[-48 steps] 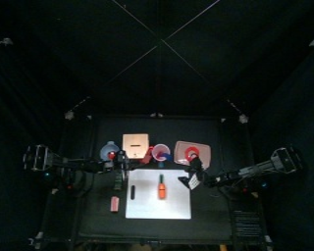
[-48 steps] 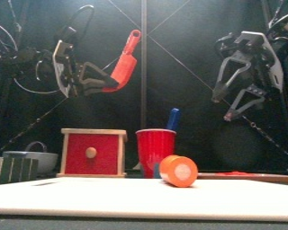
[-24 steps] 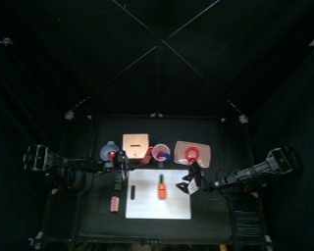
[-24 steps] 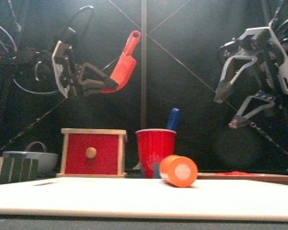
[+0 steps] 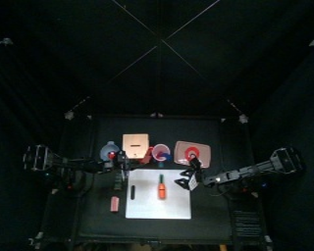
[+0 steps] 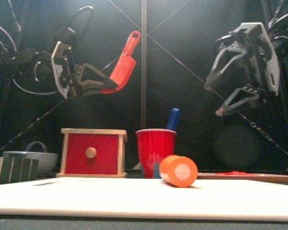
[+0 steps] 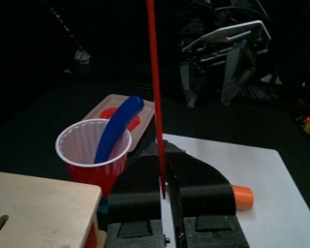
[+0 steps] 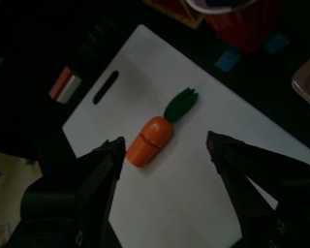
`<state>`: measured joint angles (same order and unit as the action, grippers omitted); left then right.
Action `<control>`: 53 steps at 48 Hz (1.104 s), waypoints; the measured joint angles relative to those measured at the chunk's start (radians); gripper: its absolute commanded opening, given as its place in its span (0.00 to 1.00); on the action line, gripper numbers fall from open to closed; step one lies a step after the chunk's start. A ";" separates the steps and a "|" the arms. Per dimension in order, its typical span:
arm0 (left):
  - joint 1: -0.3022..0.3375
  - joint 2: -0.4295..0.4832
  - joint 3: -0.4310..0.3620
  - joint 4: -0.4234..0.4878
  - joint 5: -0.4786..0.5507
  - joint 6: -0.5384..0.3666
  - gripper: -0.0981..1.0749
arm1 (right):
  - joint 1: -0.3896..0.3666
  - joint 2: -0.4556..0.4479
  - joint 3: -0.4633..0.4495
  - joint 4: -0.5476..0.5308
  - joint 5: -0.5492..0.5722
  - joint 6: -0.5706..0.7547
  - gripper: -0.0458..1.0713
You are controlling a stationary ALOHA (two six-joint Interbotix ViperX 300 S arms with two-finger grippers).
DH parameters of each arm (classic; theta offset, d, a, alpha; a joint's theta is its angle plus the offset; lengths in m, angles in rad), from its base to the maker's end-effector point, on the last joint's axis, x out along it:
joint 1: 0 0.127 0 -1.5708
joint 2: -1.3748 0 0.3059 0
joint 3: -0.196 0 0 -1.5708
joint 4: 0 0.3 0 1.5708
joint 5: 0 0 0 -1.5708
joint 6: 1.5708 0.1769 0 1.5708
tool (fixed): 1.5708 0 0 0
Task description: Cut carrot
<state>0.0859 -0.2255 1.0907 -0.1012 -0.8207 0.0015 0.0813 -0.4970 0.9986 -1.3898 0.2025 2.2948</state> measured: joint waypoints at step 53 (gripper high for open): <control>0.002 0.002 0.005 0.000 0.002 0.000 0.31 | -0.623 0.218 -0.040 -0.187 -0.442 -0.003 0.92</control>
<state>0.0874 -0.2240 1.0953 -0.1012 -0.8191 0.0015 -0.5415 -0.2792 0.9587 -1.5769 -0.2393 2.2918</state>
